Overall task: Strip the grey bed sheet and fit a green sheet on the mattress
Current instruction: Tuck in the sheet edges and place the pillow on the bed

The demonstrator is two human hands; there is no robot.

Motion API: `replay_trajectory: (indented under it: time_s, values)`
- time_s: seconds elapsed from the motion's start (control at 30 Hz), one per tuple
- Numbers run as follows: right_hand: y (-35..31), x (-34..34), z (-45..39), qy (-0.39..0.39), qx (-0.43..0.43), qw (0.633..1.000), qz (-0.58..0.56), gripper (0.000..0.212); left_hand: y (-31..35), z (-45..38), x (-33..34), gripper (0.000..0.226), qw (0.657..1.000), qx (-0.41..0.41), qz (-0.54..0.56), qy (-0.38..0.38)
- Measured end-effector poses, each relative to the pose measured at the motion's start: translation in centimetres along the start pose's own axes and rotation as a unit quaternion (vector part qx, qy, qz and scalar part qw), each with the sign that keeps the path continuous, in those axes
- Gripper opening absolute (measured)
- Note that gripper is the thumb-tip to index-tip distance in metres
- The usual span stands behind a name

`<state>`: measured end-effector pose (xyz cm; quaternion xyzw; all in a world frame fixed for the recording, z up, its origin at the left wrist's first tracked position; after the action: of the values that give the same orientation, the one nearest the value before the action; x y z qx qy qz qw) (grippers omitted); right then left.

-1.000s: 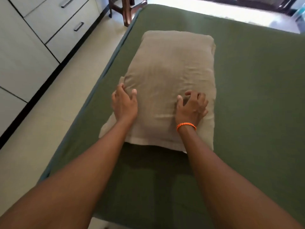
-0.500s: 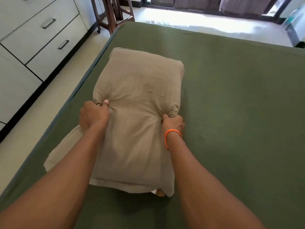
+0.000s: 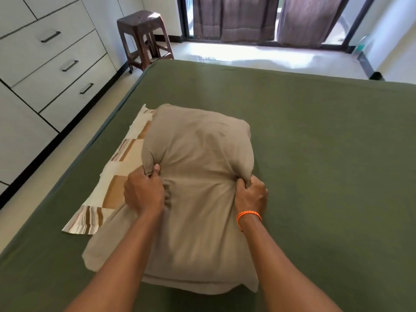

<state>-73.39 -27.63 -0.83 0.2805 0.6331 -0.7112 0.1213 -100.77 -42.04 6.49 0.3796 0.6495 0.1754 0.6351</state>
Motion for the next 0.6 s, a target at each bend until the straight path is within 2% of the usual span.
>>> replay_trajectory:
  time_s: [0.07,0.17,0.3,0.4,0.6]
  values:
    - [2.0,-4.9,0.6,0.013,-0.008,1.0,0.01,0.026,0.1,4.8,-0.7,0.038,1.0,-0.01,0.012,-0.008]
    - [5.2,-11.5,1.4,0.027,-0.01,0.999,0.019,0.02,0.4,11.6,-1.4,0.042,0.999,-0.016,0.019,-0.024]
    - [10.1,-20.8,1.0,0.063,-0.019,0.997,0.038,0.026,1.8,21.3,-1.0,0.041,0.998,-0.022,0.041,-0.05]
    - [14.5,-27.1,-0.3,0.092,-0.012,0.994,0.054,0.03,3.3,28.0,0.6,0.041,0.994,-0.002,0.075,-0.077]
    - [23.5,-37.8,-5.2,0.137,-0.004,0.989,0.06,0.028,7.8,40.8,5.4,0.057,0.99,0.008,0.088,-0.106]
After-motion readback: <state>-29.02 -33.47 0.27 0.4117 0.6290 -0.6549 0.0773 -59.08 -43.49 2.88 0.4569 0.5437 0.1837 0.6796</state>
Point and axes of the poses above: each hand's wrist, its own z-axis away from the middle knuckle, its own x-axis out of the palm, y = z × x, the point moved 7 cm from there along -z, towards the middle knuckle, and after that the axes turned 5 degrees about y, right-handed, at the moved point
